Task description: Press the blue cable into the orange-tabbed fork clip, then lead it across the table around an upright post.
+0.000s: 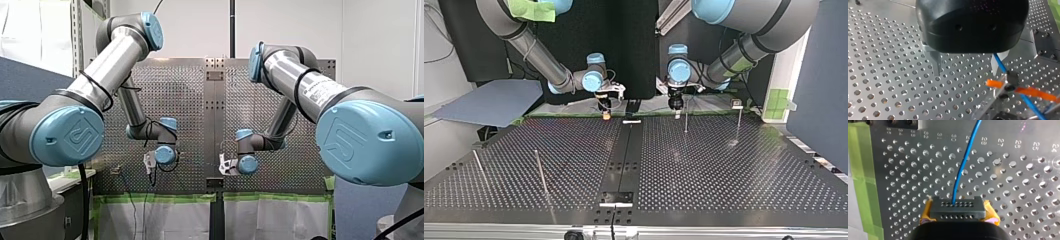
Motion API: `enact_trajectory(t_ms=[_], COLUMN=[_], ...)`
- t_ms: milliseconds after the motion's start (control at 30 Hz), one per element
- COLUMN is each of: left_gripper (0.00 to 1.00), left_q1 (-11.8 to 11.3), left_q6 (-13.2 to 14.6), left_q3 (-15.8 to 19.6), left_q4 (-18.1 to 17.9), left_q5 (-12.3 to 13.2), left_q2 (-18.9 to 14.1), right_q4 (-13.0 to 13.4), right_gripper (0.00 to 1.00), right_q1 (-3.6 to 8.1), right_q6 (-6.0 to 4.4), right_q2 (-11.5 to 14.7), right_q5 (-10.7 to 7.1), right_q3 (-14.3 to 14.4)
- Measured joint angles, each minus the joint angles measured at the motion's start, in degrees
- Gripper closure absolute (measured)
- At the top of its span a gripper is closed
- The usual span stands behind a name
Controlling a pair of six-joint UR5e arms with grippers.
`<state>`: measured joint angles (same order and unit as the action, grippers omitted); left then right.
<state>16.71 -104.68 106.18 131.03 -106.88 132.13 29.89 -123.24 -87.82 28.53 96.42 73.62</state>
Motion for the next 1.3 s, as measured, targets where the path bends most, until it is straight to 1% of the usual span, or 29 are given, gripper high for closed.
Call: enact_trajectory(t_ms=[33, 67, 100, 133, 167, 200, 233, 267, 300, 333, 367, 400, 433, 467, 533, 567, 600, 733, 967, 1167, 1300], left_gripper=[0.08, 0.08, 0.13, 0.22, 0.22, 0.31, 0.39, 0.39, 0.52, 0.61, 0.61, 0.69, 0.82, 0.82, 0.96, 0.96, 1.00, 1.00, 1.00, 1.00, 1.00], left_q1=[0.0, 0.0, -0.1, -0.1, -0.1, -0.1, -0.1, -0.1, -0.1, -0.2, -0.2, -0.2, -0.2, -0.2, -0.2, -0.2, -0.2, -0.3, -0.3, 0.2, 0.7], left_q6=[0.1, 0.2, 0.3, 0.4, 0.5, 0.7, 0.9, 1.2, 1.4, 1.8, 2.1, 2.4, 2.7, 2.8, 3.2, 3.3, 3.5, 4.3, 4.6, 4.7, 4.7], left_q3=[0.0, 0.0, 0.0, 0.0, 0.0, 0.0, 0.0, 0.0, 0.0, 0.0, 0.0, 0.0, 0.0, 0.0, 0.0, 0.0, 0.0, 0.0, 0.0, 0.0, 0.0], left_q4=[0.0, 0.0, 0.0, 0.0, 0.0, 0.0, 0.0, 0.0, 0.0, 0.0, -0.1, -0.1, -0.1, -0.1, -0.1, -0.1, -0.1, -0.1, -0.1, -0.1, -0.3], left_q5=[0.1, 0.2, 0.2, 0.2, 0.2, 0.2, 0.1, 0.1, 0.0, -0.1, -0.2, -0.3, -0.4, -0.6, -0.7, -0.8, -0.9, -1.3, -1.5, -0.8, 0.0], left_q2=[0.0, 0.0, 0.0, 0.0, 0.0, 0.0, 0.0, 0.0, 0.0, 0.0, 0.0, 0.0, 0.0, 0.0, 0.0, 0.0, 0.0, 0.0, 0.0, -0.1, -0.1], right_q4=[0.0, 0.0, 0.0, 0.0, 0.0, 0.0, 0.0, 0.0, 0.0, 0.0, 0.0, 0.0, 0.0, 0.0, -0.1, -0.1, -0.1, -0.1, -0.2, -0.2, -0.8], right_gripper=[1.00, 1.00, 1.00, 1.00, 1.00, 1.00, 1.00, 1.00, 1.00, 1.00, 1.00, 1.00, 1.00, 1.00, 1.00, 1.00, 1.00, 1.00, 1.00, 1.00, 1.00], right_q1=[0.00, 0.00, 0.00, 0.01, 0.01, 0.02, 0.03, 0.04, 0.04, 0.05, 0.05, 0.05, 0.04, 0.04, 0.04, 0.03, 0.02, 0.01, -0.01, 0.03, 0.11], right_q6=[0.00, 0.00, 0.00, 0.00, 0.00, 0.01, 0.01, 0.00, 0.00, 0.00, 0.00, 0.01, 0.01, 0.01, 0.00, 0.01, 0.01, 0.04, 0.09, 0.15, 0.56], right_q2=[0.0, 0.0, 0.0, 0.0, 0.0, 0.0, 0.0, 0.0, 0.0, 0.0, 0.0, 0.0, 0.0, 0.0, 0.0, 0.0, 0.0, 0.0, 0.0, 0.0, 0.2], right_q5=[0.00, 0.00, 0.00, 0.00, 0.00, 0.00, 0.00, 0.00, 0.00, 0.00, 0.00, 0.00, 0.00, 0.00, -0.01, -0.01, -0.01, -0.04, -0.09, -0.09, -0.03], right_q3=[0.0, 0.0, 0.0, 0.0, 0.0, 0.0, 0.0, 0.0, 0.0, 0.0, 0.0, 0.0, 0.0, 0.0, 0.0, 0.0, 0.0, 0.0, 0.0, 0.0, 0.0])
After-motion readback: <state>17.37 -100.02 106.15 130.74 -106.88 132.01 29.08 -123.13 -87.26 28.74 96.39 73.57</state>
